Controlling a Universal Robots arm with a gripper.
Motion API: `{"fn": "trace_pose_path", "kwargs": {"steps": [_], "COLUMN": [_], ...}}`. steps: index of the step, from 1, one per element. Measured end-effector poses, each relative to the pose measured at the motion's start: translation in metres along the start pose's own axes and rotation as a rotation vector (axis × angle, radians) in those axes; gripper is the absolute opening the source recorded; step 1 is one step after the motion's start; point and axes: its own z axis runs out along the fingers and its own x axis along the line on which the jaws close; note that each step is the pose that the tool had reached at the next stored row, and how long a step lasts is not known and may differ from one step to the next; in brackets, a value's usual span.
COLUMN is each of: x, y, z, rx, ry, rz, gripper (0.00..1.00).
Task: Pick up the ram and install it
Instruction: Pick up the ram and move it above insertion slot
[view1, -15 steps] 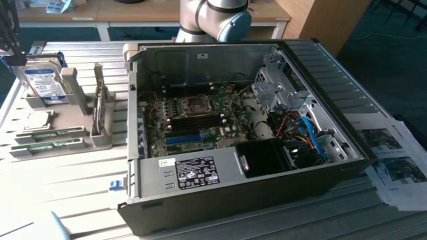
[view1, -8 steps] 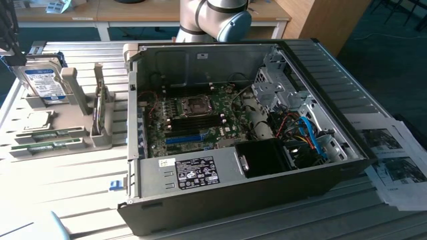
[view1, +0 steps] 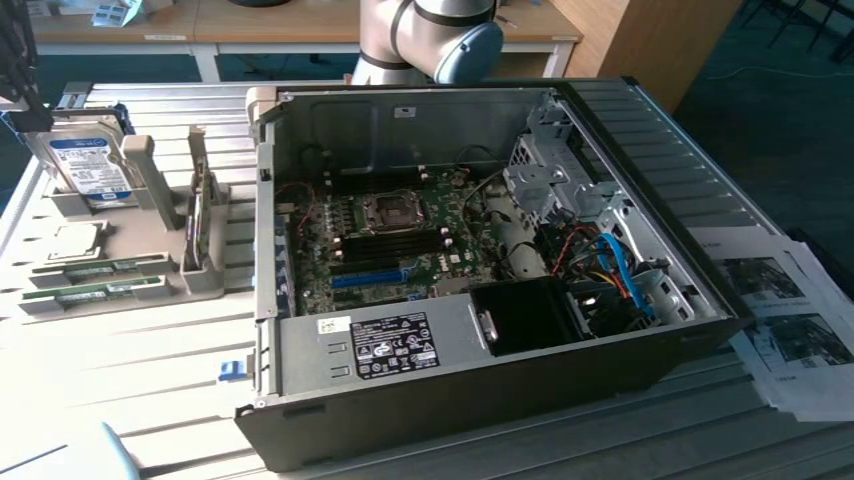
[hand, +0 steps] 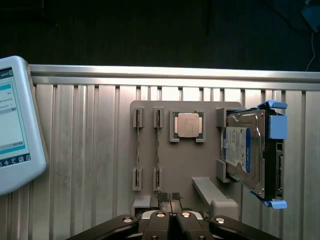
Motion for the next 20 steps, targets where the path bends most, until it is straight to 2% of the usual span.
{"fn": "trace_pose_path", "kwargs": {"steps": [20], "x": [0.000], "y": [-0.0003], "z": [0.0221], "rx": [0.0000], "ry": [0.0000], "rz": [0.000], "gripper": [0.10]}}
